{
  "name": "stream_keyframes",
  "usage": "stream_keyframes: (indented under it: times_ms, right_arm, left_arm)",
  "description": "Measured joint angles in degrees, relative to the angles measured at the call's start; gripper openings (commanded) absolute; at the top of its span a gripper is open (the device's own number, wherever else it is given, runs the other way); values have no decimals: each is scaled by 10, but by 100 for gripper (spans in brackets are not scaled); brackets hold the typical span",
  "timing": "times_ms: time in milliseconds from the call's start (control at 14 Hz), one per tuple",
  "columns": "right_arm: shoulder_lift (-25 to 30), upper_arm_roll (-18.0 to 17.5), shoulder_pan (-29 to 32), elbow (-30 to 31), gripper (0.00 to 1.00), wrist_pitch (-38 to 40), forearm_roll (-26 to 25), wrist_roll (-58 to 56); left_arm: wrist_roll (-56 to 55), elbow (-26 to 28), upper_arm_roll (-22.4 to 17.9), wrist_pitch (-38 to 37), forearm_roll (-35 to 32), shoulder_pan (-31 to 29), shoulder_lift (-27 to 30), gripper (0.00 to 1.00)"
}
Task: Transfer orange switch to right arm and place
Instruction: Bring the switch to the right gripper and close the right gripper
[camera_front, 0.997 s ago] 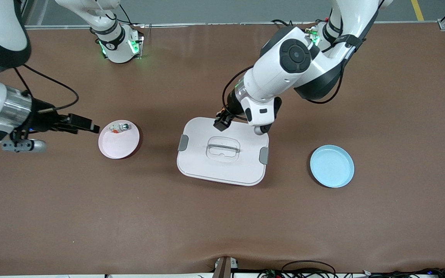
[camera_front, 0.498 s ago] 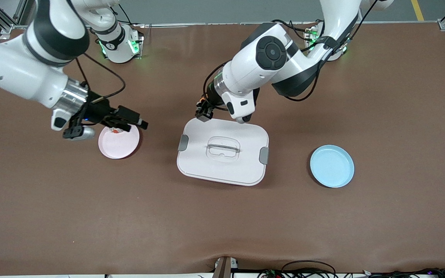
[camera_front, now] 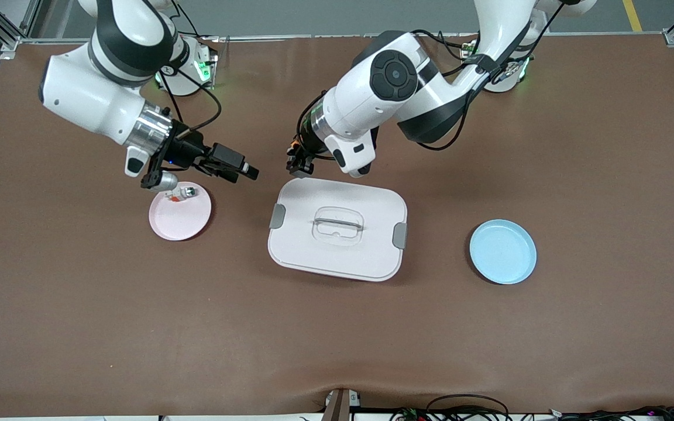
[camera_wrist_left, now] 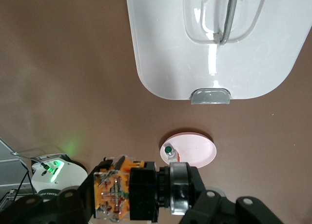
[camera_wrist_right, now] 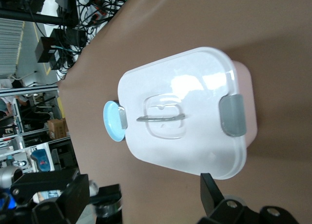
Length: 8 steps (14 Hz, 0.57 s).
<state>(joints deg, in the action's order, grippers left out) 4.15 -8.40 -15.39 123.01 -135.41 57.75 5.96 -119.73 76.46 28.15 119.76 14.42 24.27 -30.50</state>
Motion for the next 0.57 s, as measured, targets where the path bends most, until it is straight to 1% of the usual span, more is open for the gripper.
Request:
stream_keyframes:
  times_ms: [214,427,570]
  right_arm:
    - [18,0,-37,18,100,-33,16,0]
    - [20,0,-87,28,100,-92,24,0]
    - [20,0,-105,31,100,-104,26,0]
  left_arm:
    - [-5,-1,0,0,0,0,0,0]
    - [-8,-1,0,0,0,0,0,0]
    - [-8,-1,0,0,0,0,0,0]
